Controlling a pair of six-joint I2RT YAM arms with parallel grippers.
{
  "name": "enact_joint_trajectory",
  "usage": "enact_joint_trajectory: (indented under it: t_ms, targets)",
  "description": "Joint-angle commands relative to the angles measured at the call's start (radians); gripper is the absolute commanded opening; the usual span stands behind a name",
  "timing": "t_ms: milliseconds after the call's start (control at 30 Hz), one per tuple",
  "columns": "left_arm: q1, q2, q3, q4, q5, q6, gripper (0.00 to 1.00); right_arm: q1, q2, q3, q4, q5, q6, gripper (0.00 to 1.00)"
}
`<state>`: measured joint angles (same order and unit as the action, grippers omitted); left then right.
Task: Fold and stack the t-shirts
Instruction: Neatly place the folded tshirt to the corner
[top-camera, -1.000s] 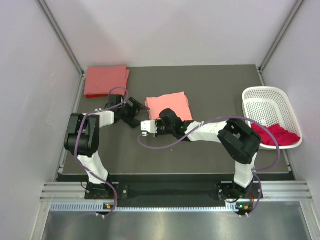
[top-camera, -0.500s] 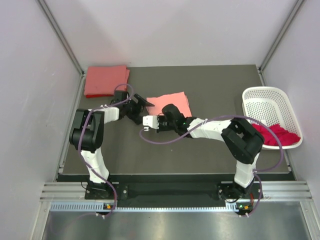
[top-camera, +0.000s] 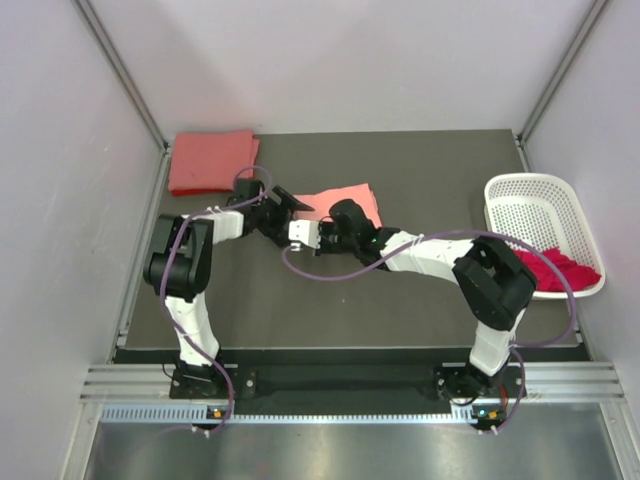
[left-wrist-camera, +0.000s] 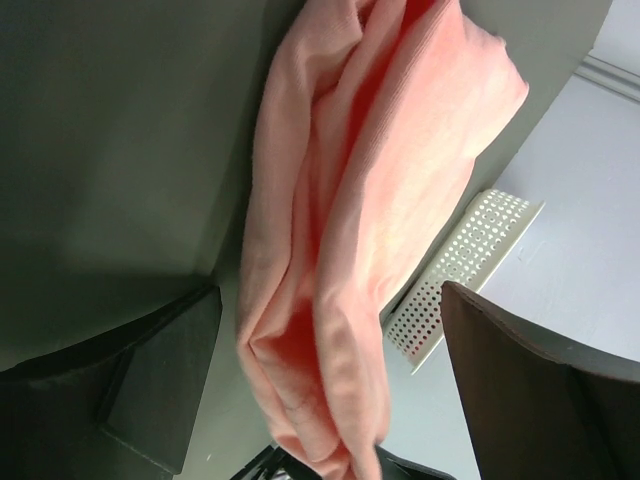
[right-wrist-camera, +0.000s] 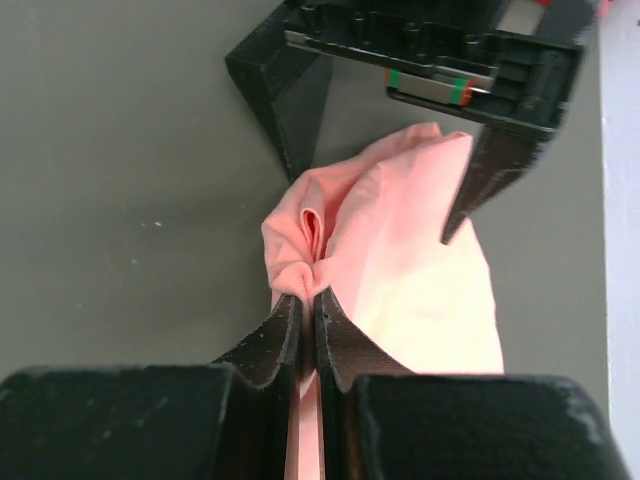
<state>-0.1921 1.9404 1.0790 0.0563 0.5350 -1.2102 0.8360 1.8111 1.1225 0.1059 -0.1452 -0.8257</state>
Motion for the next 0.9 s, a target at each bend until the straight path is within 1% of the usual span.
enact_joint_trajectory:
  t_ms: [0,167,400,533,867]
  targets:
    - [-0.003,0.061,0.013,-0.108,-0.093,0.035,0.96,-0.025,-0.082,0.043,0.048,-0.037,0.013,0.0]
    - [-0.003,0.091,0.044,-0.15,-0.112,0.051,0.95,-0.04,-0.096,0.04,0.052,-0.051,0.02,0.0]
    - [0.003,0.155,0.085,-0.122,-0.122,0.069,0.85,-0.04,-0.09,0.042,0.057,-0.054,0.025,0.0]
    - [0.016,0.187,0.088,-0.109,-0.127,0.058,0.82,-0.049,-0.09,0.051,0.057,-0.054,0.025,0.0]
    - [0.022,0.258,0.159,-0.167,-0.155,0.109,0.79,-0.067,-0.098,0.048,0.072,-0.068,0.045,0.0]
